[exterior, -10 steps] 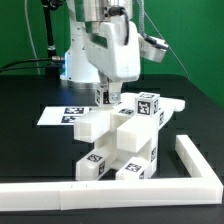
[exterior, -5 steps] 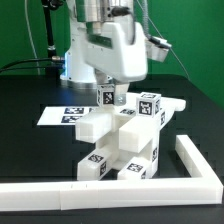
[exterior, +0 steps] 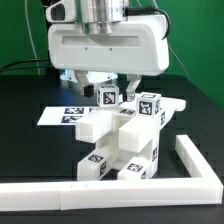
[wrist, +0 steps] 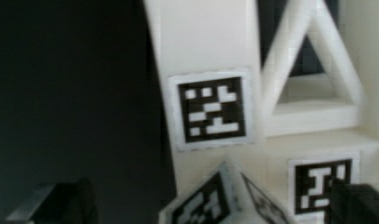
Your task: Assemble chair
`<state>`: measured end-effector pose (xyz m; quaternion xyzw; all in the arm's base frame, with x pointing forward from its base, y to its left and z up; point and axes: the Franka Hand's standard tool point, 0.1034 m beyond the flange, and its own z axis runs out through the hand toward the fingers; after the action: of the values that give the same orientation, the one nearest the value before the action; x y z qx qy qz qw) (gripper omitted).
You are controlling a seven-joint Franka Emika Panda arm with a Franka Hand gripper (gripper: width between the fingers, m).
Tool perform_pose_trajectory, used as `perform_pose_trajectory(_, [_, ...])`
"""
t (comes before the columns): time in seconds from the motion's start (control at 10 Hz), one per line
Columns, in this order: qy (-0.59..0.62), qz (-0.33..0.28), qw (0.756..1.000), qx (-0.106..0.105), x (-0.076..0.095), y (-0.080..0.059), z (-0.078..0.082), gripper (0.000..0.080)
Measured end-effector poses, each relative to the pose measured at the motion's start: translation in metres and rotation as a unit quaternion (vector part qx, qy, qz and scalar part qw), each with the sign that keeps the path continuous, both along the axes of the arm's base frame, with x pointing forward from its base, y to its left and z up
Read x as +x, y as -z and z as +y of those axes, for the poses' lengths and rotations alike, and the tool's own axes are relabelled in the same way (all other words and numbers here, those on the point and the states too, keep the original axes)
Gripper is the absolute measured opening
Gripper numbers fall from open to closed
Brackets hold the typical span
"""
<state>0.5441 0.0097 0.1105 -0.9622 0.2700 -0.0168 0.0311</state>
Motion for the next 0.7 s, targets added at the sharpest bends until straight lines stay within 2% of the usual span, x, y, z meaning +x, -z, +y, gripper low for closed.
perform_pose_trajectory(0.2, [-0.065, -0.002, 0.998, -0.005, 0.0, 0.0001, -0.0006, 0.0649])
perform_pose_trajectory(0.3, [-0.177, -0.009, 0.984, -0.013, 0.0045, -0.0036, -0.0019, 0.0649])
perform_pose_trajectory(0.4, [-0.223, -0.023, 0.974, -0.021, 0.0061, -0.0046, -0.003, 0.0649])
perform_pose_trajectory(0.5, [-0.198, -0.02, 0.98, -0.02, 0.0051, -0.0033, -0.0032, 0.0649])
perform_pose_trajectory(0.6, [-0.199, -0.02, 0.98, -0.021, 0.0052, -0.0032, -0.0035, 0.05])
perform_pose_trajectory(0.7, [-0.162, -0.018, 0.986, -0.018, 0.005, -0.0028, -0.0033, 0.05])
